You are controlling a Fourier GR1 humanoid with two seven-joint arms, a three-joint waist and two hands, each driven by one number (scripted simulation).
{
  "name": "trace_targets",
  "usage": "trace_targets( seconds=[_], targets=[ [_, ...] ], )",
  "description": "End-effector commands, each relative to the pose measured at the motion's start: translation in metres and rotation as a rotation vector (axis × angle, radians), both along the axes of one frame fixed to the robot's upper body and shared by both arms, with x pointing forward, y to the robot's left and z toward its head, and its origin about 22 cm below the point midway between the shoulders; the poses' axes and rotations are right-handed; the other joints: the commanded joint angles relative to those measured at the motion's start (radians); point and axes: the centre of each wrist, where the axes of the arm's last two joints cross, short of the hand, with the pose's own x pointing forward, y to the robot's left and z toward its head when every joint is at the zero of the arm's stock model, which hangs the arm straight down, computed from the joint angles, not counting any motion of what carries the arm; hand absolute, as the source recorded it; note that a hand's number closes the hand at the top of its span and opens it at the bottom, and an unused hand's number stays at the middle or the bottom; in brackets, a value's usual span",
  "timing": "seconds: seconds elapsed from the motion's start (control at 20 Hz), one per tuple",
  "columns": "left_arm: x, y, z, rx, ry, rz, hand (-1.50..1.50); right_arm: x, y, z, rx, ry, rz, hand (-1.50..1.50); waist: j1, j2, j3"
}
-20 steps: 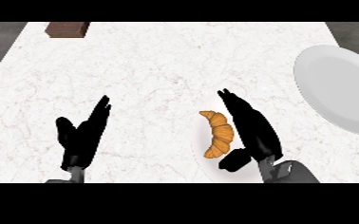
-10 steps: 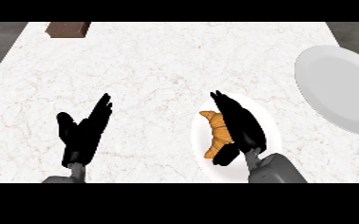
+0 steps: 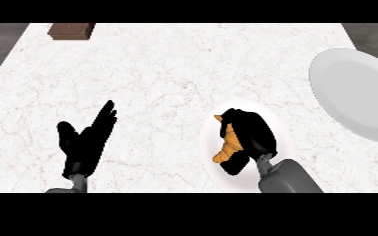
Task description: Pick the croissant from the plate and place it in the plate
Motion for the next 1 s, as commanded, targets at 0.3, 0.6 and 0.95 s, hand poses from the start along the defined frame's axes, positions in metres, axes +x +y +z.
trace_targets(
  seconds=[0.3, 0.6, 0.95],
  targets=[
    [-0.004, -0.002, -0.002, -0.004, 0.039, -0.017, 0.0, 0.056, -0.039, 0.033, 0.057, -0.212, -0.492, 1.5, 0.009, 0.021, -0.003],
    [-0.002, -0.001, 0.006, -0.001, -0.001, 0.002, 0.0, 0.091, -0.12, 0.073, -0.002, -0.34, -1.091, 1.5, 0.003, 0.055, -0.01],
    [0.004, -0.015, 0.014, 0.004, -0.021, -0.077, 0.0, 0.123, -0.173, 0.142, -0.079, -0.608, -1.563, 1.5, 0.088, 0.074, -0.011]
  ],
)
